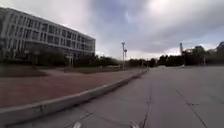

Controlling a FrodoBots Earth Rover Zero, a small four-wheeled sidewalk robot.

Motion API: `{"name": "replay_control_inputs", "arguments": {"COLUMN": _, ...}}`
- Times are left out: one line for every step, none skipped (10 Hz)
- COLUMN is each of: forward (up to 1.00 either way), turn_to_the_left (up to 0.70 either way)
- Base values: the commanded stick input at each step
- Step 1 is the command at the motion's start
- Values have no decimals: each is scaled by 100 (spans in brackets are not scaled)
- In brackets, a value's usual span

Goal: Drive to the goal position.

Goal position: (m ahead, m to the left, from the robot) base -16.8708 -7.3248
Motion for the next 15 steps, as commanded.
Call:
{"name": "replay_control_inputs", "arguments": {"forward": 70, "turn_to_the_left": -34}}
{"name": "replay_control_inputs", "arguments": {"forward": 70, "turn_to_the_left": -34}}
{"name": "replay_control_inputs", "arguments": {"forward": 70, "turn_to_the_left": -34}}
{"name": "replay_control_inputs", "arguments": {"forward": 70, "turn_to_the_left": -26}}
{"name": "replay_control_inputs", "arguments": {"forward": 70, "turn_to_the_left": 0}}
{"name": "replay_control_inputs", "arguments": {"forward": 70, "turn_to_the_left": 0}}
{"name": "replay_control_inputs", "arguments": {"forward": 66, "turn_to_the_left": 0}}
{"name": "replay_control_inputs", "arguments": {"forward": 66, "turn_to_the_left": 0}}
{"name": "replay_control_inputs", "arguments": {"forward": 80, "turn_to_the_left": 0}}
{"name": "replay_control_inputs", "arguments": {"forward": 80, "turn_to_the_left": 0}}
{"name": "replay_control_inputs", "arguments": {"forward": 95, "turn_to_the_left": 0}}
{"name": "replay_control_inputs", "arguments": {"forward": 94, "turn_to_the_left": 0}}
{"name": "replay_control_inputs", "arguments": {"forward": 95, "turn_to_the_left": 0}}
{"name": "replay_control_inputs", "arguments": {"forward": 95, "turn_to_the_left": 0}}
{"name": "replay_control_inputs", "arguments": {"forward": 95, "turn_to_the_left": 0}}
